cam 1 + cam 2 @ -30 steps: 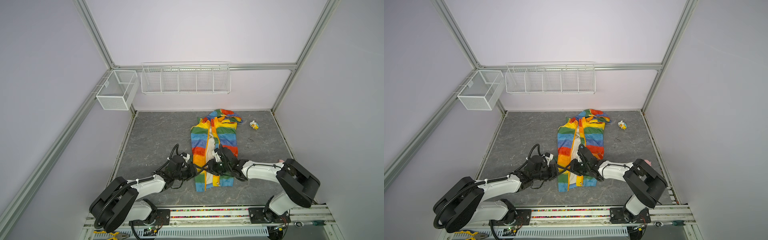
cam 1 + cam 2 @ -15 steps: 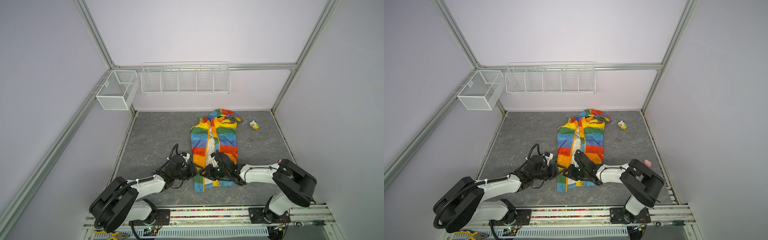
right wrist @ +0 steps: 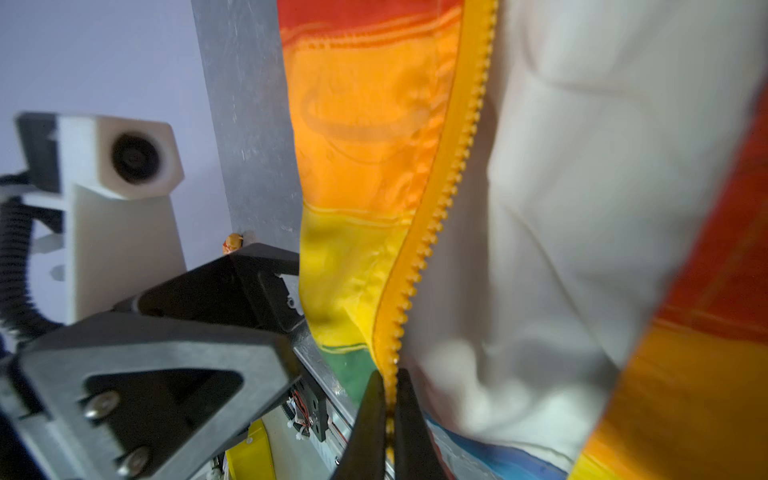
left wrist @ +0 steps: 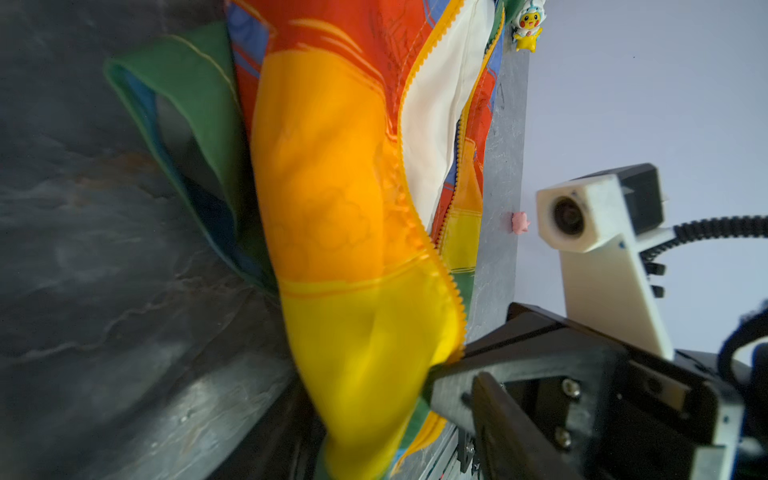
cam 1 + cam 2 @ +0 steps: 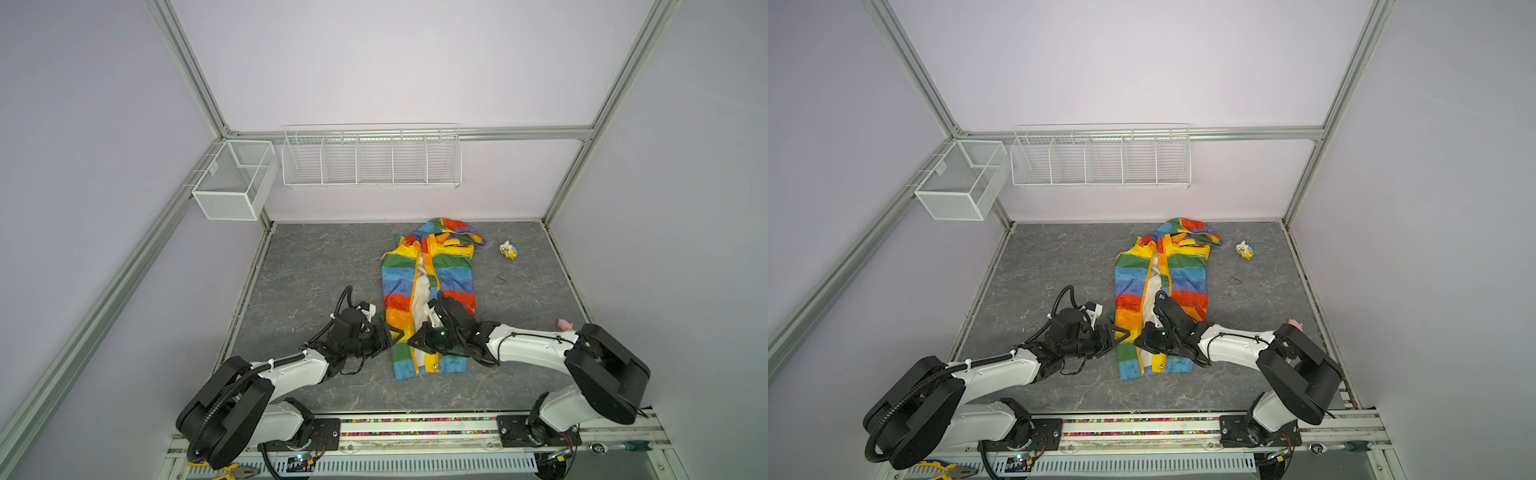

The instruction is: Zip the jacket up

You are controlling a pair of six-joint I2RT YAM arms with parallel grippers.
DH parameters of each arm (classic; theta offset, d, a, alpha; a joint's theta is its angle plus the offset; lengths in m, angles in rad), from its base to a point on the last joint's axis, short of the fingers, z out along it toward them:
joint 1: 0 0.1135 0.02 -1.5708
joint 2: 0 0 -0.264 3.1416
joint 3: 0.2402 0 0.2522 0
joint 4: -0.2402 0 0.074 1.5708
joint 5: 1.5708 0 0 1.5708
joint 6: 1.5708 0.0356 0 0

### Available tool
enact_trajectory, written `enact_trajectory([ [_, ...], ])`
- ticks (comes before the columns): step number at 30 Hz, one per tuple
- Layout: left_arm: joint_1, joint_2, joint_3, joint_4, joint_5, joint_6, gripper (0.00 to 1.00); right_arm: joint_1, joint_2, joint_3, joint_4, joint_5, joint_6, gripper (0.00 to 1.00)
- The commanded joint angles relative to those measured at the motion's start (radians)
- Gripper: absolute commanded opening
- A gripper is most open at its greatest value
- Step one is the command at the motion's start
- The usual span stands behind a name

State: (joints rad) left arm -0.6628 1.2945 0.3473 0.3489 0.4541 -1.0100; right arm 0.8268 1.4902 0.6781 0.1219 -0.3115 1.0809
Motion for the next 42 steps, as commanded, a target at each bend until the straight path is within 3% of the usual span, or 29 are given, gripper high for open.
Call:
enact_trajectory([
  [1, 0.003, 0.036, -0.008, 0.036, 0.022, 0.003, 0.62, -0.042, -0.065, -0.036, -0.099, 0.031, -0.035, 0.07],
  [10, -0.046, 0.177, -0.005, 0.231, 0.06, -0.043, 0.62, -0.083, -0.022, -0.055, -0.098, 0.014, -0.04, 0.07],
  [14, -0.067, 0.22, 0.016, 0.227, 0.059, -0.033, 0.57, -0.087, 0.001, -0.054, -0.087, 0.011, -0.039, 0.07],
  [16, -0.069, 0.244, 0.016, 0.248, 0.065, -0.035, 0.48, -0.089, 0.008, -0.05, -0.085, 0.012, -0.04, 0.07],
  [18, -0.065, 0.248, 0.025, 0.236, 0.059, -0.032, 0.3, -0.089, 0.021, -0.043, -0.072, 0.005, -0.039, 0.07],
  [21, -0.04, 0.22, 0.078, 0.108, 0.048, 0.021, 0.07, -0.087, 0.051, -0.022, -0.053, -0.016, -0.041, 0.07],
  [23, -0.013, 0.193, 0.139, -0.036, 0.033, 0.084, 0.01, -0.088, 0.076, -0.002, -0.044, -0.026, -0.043, 0.07],
  [29, 0.056, 0.144, 0.314, -0.408, -0.034, 0.276, 0.0, -0.089, 0.17, 0.107, -0.034, -0.048, -0.061, 0.08],
  [34, 0.063, 0.222, 0.345, -0.43, -0.027, 0.309, 0.0, -0.088, 0.199, 0.156, -0.032, -0.055, -0.061, 0.21],
  [39, 0.062, 0.22, 0.296, -0.382, -0.042, 0.291, 0.0, -0.084, 0.073, 0.126, -0.182, 0.028, -0.104, 0.53],
  [42, 0.063, 0.218, 0.278, -0.37, -0.043, 0.285, 0.0, -0.081, -0.024, 0.093, -0.303, 0.084, -0.134, 0.6],
])
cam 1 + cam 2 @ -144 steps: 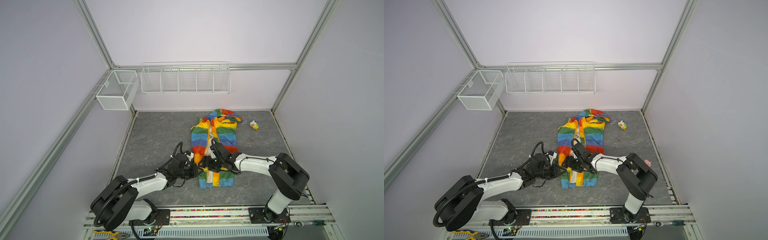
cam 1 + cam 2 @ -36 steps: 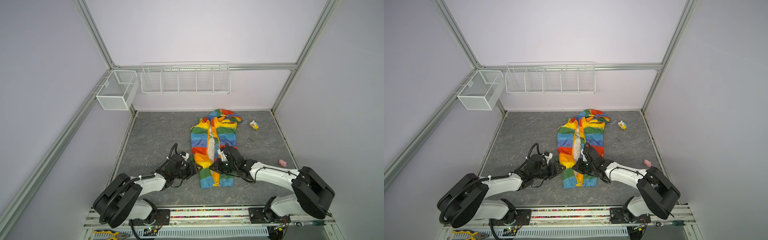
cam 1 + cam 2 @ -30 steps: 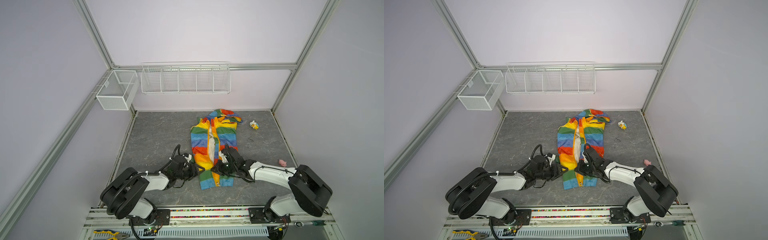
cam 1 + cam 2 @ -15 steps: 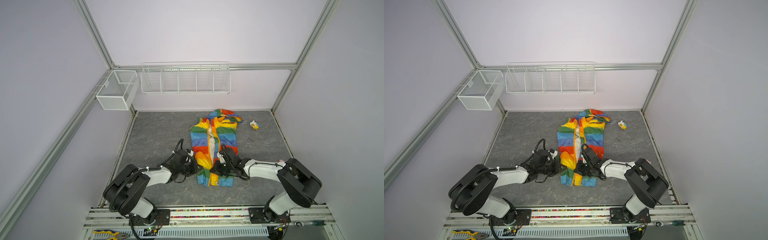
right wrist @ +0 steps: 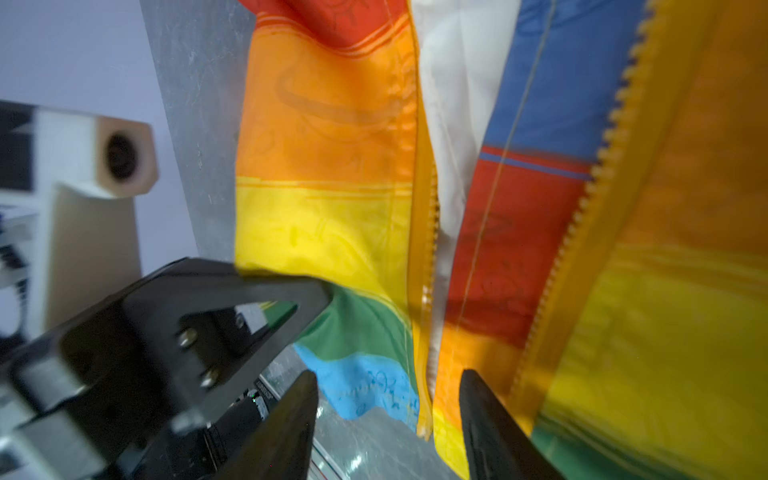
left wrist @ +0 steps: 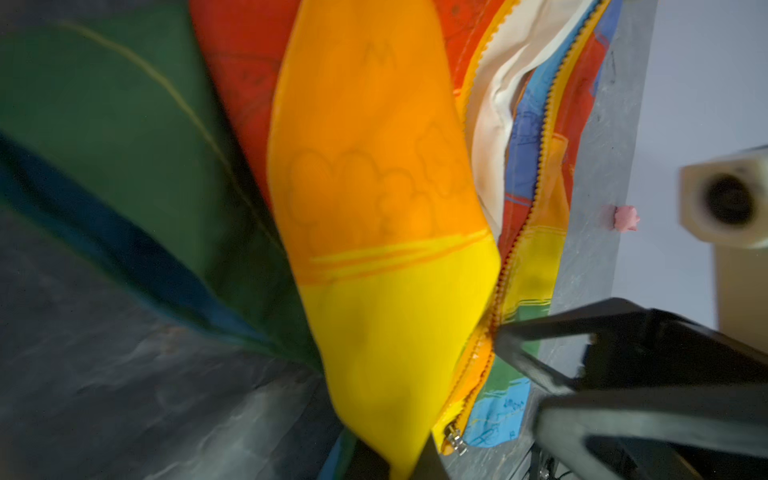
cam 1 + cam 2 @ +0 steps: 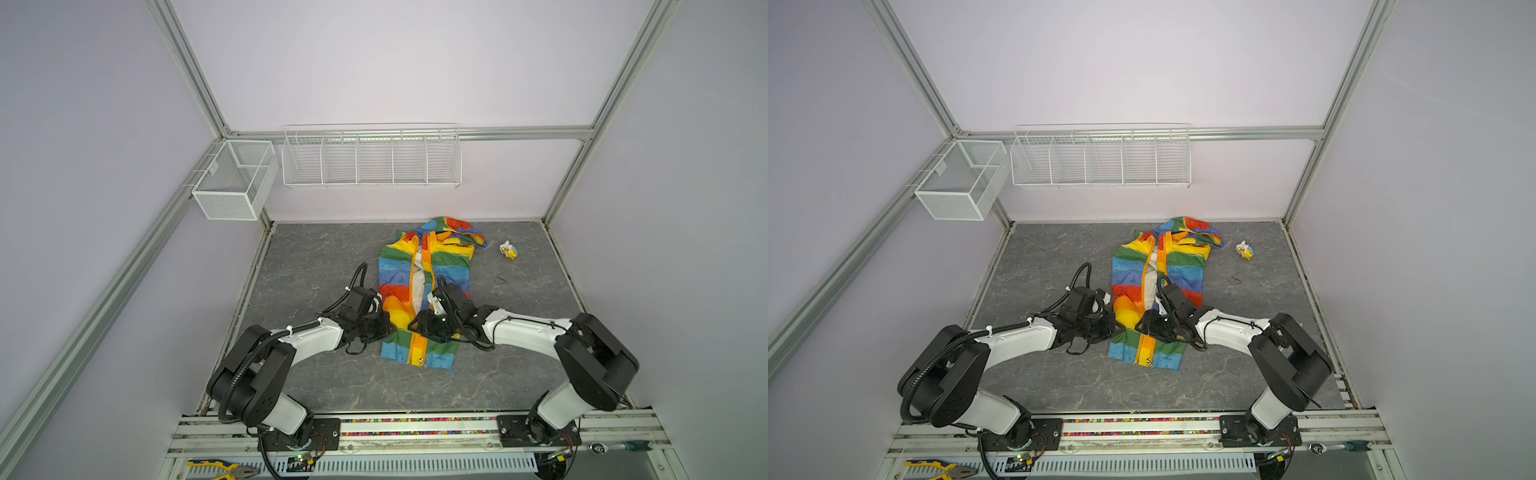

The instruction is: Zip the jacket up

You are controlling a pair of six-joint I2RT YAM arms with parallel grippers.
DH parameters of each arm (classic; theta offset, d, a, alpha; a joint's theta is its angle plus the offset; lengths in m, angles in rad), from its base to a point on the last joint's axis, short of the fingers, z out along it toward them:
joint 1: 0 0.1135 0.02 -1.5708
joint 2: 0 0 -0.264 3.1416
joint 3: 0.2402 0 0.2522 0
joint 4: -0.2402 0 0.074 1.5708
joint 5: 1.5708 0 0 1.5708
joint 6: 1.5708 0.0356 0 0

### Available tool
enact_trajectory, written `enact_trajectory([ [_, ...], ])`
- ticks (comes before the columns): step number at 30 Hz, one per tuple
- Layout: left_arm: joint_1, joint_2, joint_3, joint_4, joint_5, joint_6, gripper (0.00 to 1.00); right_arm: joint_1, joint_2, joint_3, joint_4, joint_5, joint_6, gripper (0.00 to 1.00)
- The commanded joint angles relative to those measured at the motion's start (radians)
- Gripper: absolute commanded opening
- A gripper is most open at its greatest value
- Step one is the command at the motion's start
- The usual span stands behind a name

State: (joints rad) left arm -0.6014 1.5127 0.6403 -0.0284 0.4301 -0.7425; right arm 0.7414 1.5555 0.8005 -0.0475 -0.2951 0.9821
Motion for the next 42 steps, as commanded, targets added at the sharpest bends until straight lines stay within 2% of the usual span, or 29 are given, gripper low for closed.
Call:
enact_trajectory([
  [1, 0.001, -0.001, -0.021, 0.015, -0.019, 0.015, 0.0, 0.007, -0.121, -0.044, -0.174, 0.09, -0.04, 0.6],
  [6, 0.001, 0.008, -0.038, 0.039, -0.017, 0.005, 0.0, 0.036, -0.244, -0.096, -0.332, 0.175, -0.048, 0.58],
  [10, 0.001, 0.012, -0.041, 0.055, -0.009, 0.0, 0.0, 0.101, -0.271, -0.088, -0.446, 0.264, -0.045, 0.56],
  [13, 0.001, 0.011, -0.045, 0.059, -0.004, 0.0, 0.0, 0.141, -0.249, -0.071, -0.501, 0.323, -0.04, 0.58],
  [18, 0.002, 0.017, -0.047, 0.068, 0.005, 0.0, 0.0, 0.185, -0.168, -0.032, -0.484, 0.324, -0.04, 0.62],
  [24, 0.002, 0.016, -0.054, 0.082, 0.009, -0.006, 0.0, 0.205, -0.083, 0.006, -0.451, 0.325, -0.046, 0.58],
  [29, 0.001, 0.016, -0.056, 0.085, 0.009, -0.007, 0.0, 0.204, -0.025, 0.007, -0.453, 0.349, -0.048, 0.45],
  [33, 0.0, 0.012, -0.053, 0.08, 0.004, -0.005, 0.0, 0.197, -0.015, -0.013, -0.44, 0.366, -0.03, 0.22],
  [35, 0.002, 0.009, -0.049, 0.069, -0.005, 0.001, 0.0, 0.193, -0.028, -0.02, -0.442, 0.375, -0.023, 0.14],
  [37, 0.006, 0.008, -0.038, 0.053, -0.013, 0.008, 0.0, 0.19, -0.062, -0.028, -0.452, 0.392, -0.016, 0.1],
  [42, 0.044, 0.028, -0.018, 0.024, -0.016, 0.026, 0.0, 0.162, -0.148, -0.058, -0.483, 0.41, -0.019, 0.09],
])
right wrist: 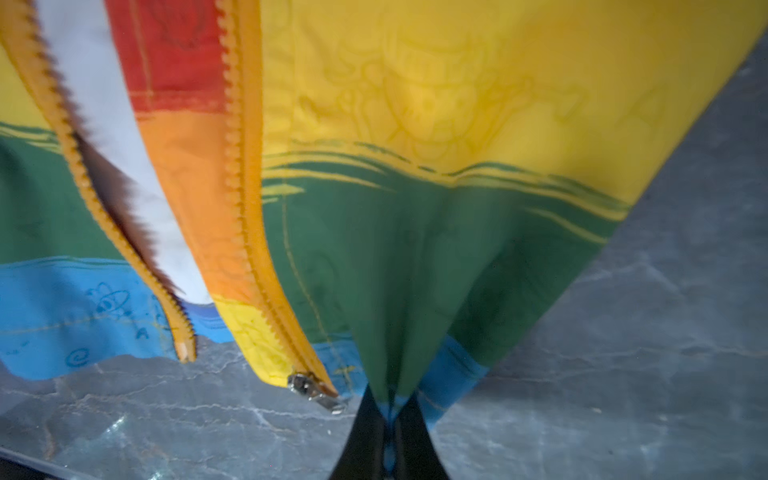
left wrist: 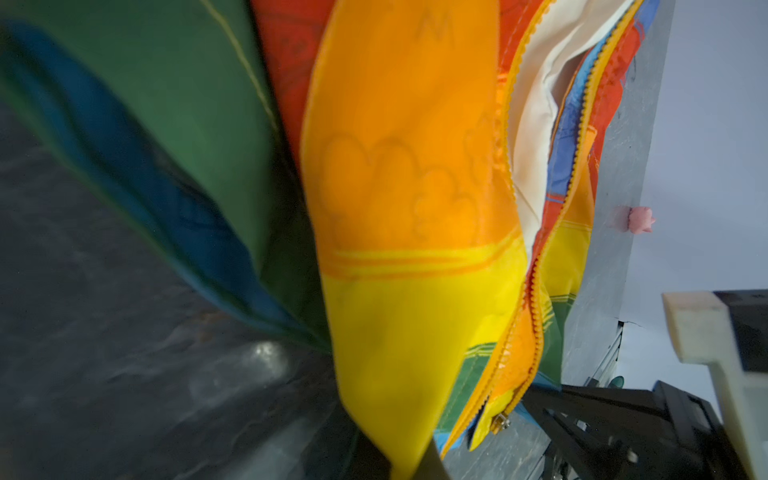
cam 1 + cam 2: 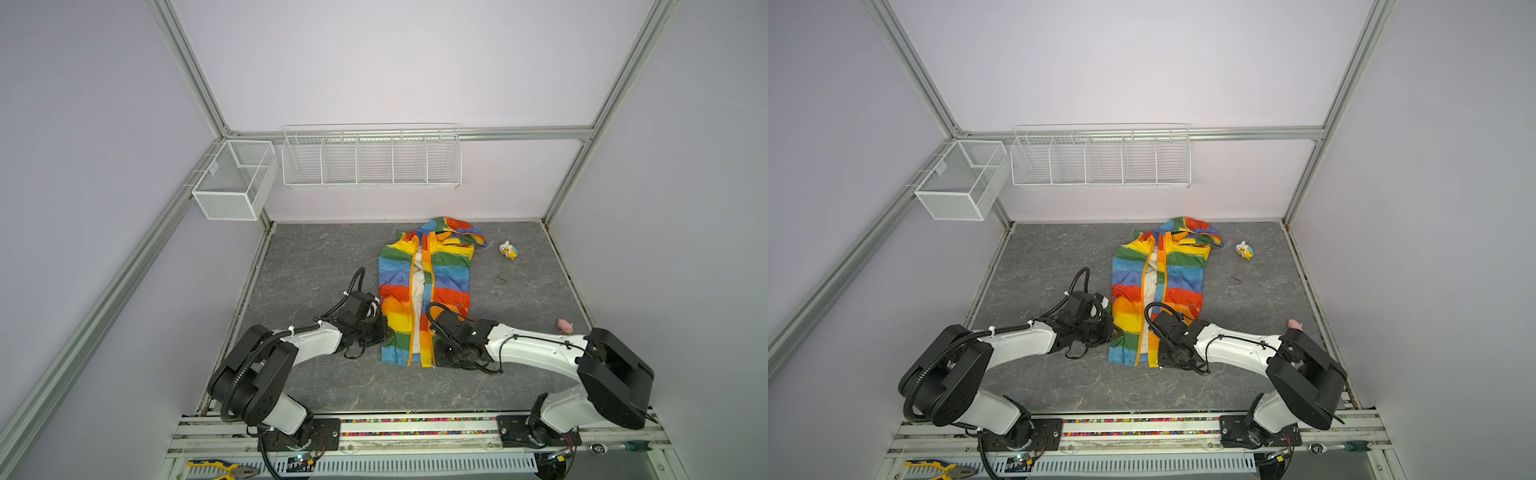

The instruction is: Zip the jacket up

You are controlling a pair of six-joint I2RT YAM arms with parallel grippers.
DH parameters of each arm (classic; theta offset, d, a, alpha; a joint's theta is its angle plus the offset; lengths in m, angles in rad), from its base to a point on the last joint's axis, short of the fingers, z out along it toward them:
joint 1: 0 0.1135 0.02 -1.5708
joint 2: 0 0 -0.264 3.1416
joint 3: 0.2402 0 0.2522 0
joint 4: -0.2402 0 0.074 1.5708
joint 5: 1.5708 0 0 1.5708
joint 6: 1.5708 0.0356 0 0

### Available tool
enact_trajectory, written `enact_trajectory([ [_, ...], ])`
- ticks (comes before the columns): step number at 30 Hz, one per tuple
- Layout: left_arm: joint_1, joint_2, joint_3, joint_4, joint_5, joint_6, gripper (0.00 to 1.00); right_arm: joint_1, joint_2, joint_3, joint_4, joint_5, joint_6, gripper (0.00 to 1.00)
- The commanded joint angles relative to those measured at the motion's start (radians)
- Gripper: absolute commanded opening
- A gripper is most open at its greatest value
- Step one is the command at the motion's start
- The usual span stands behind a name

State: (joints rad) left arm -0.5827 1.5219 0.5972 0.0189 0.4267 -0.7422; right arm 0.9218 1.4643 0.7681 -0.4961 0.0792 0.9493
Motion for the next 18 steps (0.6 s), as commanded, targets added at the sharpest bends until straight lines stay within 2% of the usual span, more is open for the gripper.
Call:
enact_trajectory([
  [1, 0.039, 0.021, 0.026, -0.025, -0.009, 0.027, 0.0, -0.028, -0.072, -0.036, -0.036, 0.033, 0.013, 0.09],
  [6, 0.092, -0.009, 0.019, -0.057, -0.013, 0.047, 0.0, -0.058, -0.122, -0.078, -0.032, 0.018, 0.008, 0.08],
  [10, 0.095, -0.023, 0.024, -0.084, 0.0, 0.069, 0.01, -0.062, -0.104, -0.086, 0.02, -0.021, -0.004, 0.07],
  [12, 0.096, -0.038, 0.02, -0.102, -0.005, 0.07, 0.15, -0.063, -0.078, -0.084, 0.054, -0.047, -0.007, 0.07],
  [18, 0.095, -0.196, 0.002, -0.268, -0.099, 0.086, 0.42, -0.062, -0.047, -0.097, 0.122, -0.083, 0.005, 0.07],
])
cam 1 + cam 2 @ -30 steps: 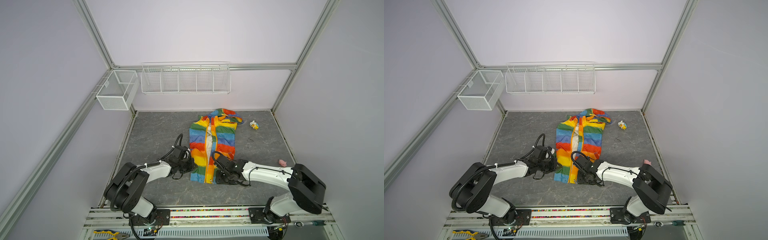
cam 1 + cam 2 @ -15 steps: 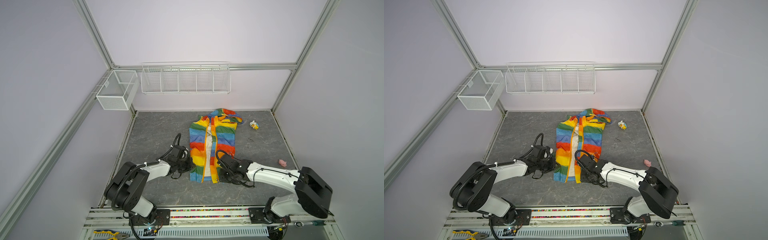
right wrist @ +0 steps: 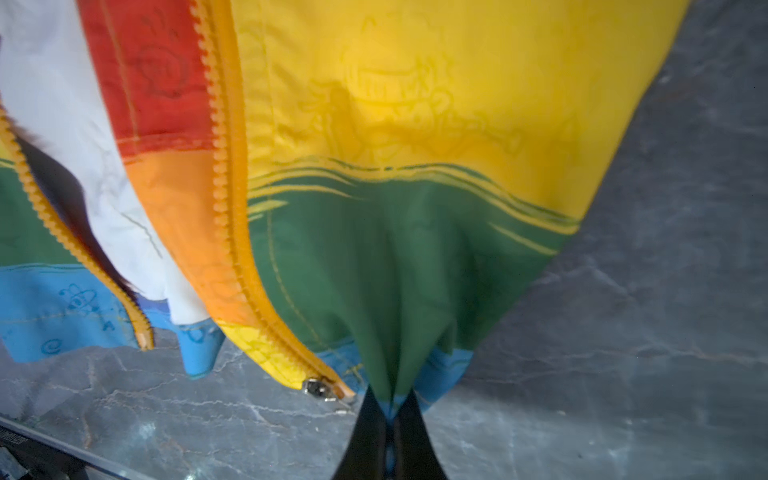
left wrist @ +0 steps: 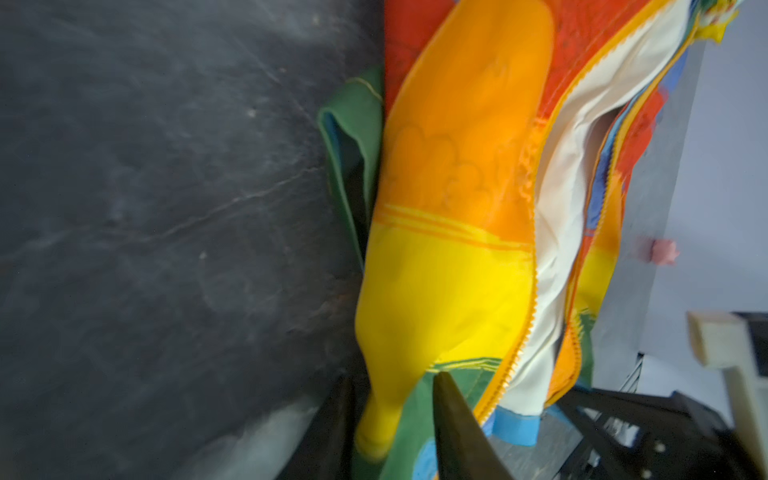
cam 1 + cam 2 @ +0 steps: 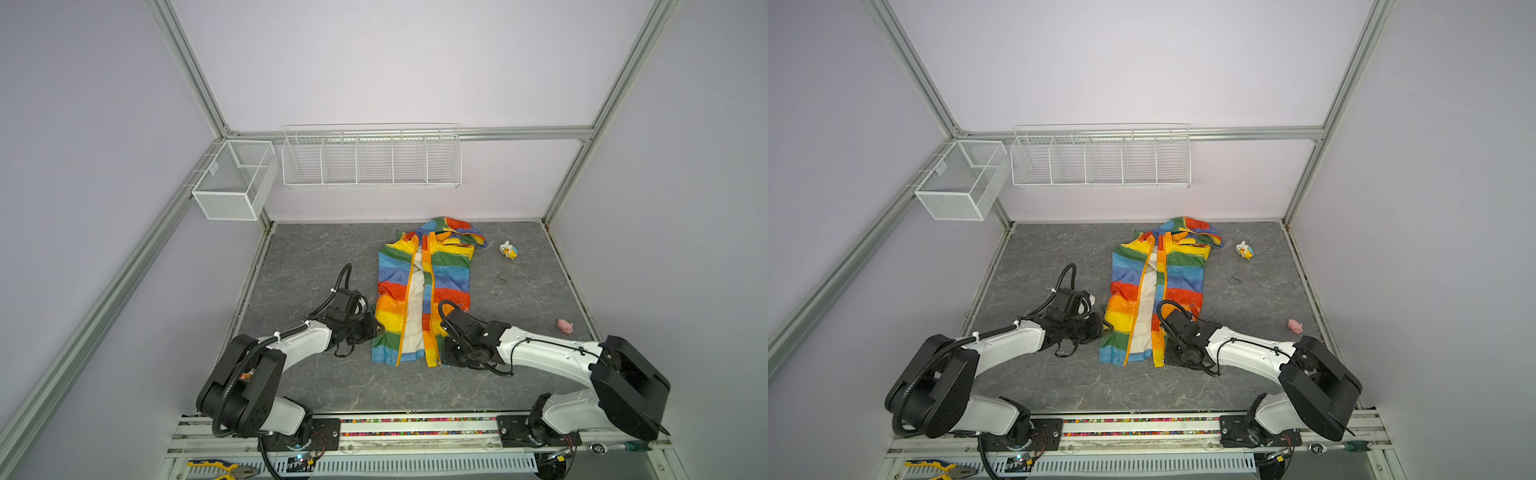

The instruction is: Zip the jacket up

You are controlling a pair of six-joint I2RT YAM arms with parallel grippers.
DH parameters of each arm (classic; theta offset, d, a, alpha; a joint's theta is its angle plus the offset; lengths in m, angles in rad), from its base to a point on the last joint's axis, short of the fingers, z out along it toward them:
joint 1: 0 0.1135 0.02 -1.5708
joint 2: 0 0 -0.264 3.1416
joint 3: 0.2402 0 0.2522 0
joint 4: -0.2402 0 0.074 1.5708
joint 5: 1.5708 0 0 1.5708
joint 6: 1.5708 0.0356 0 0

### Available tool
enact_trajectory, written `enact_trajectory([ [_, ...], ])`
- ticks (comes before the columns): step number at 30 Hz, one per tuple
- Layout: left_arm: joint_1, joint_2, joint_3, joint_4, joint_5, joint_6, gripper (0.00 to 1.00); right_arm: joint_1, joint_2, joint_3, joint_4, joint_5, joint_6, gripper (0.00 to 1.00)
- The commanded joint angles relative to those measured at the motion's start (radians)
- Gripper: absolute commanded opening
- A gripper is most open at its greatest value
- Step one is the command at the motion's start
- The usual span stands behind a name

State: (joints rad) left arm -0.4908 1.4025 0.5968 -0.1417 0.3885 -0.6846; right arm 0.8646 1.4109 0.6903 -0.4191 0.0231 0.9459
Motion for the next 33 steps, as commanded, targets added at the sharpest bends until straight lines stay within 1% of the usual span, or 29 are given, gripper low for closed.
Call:
enact_trajectory([
  [1, 0.003, -0.114, 0.006, -0.153, -0.082, 0.035, 0.46, -0.006, 0.003, -0.02, 0.045, -0.026, 0.008, 0.07],
  [3, 0.004, -0.189, 0.012, -0.225, -0.107, 0.043, 0.51, -0.006, -0.012, -0.023, 0.048, -0.028, 0.008, 0.07],
  [5, 0.0, -0.248, 0.021, -0.269, -0.101, 0.045, 0.53, -0.005, -0.032, -0.026, 0.051, -0.031, 0.008, 0.07],
  [7, -0.018, -0.284, 0.034, -0.276, -0.065, 0.039, 0.55, -0.006, -0.058, -0.029, 0.055, -0.035, 0.01, 0.07],
  [9, -0.067, -0.289, 0.052, -0.243, -0.032, 0.025, 0.56, -0.009, -0.082, -0.026, 0.055, -0.037, 0.01, 0.07],
  [12, -0.164, -0.241, 0.093, -0.172, -0.013, -0.005, 0.57, -0.018, -0.121, -0.025, 0.048, -0.042, 0.011, 0.07],
  [14, -0.196, -0.197, 0.098, -0.078, 0.022, -0.044, 0.57, -0.029, -0.152, -0.031, 0.048, -0.051, 0.016, 0.07],
  [16, -0.208, -0.148, 0.087, 0.027, 0.053, -0.09, 0.57, -0.039, -0.189, -0.037, 0.042, -0.052, 0.017, 0.07],
  [20, -0.232, -0.061, 0.07, 0.179, 0.094, -0.157, 0.57, -0.063, -0.249, -0.055, 0.029, -0.06, 0.016, 0.07],
  [23, -0.266, -0.009, 0.062, 0.282, 0.106, -0.197, 0.57, -0.081, -0.269, -0.066, 0.03, -0.076, 0.014, 0.07],
  [28, -0.31, 0.078, 0.026, 0.507, 0.127, -0.283, 0.57, -0.099, -0.282, -0.083, 0.057, -0.101, 0.02, 0.07],
  [33, -0.336, 0.146, 0.026, 0.559, 0.125, -0.295, 0.57, -0.108, -0.288, -0.084, 0.066, -0.114, 0.019, 0.07],
])
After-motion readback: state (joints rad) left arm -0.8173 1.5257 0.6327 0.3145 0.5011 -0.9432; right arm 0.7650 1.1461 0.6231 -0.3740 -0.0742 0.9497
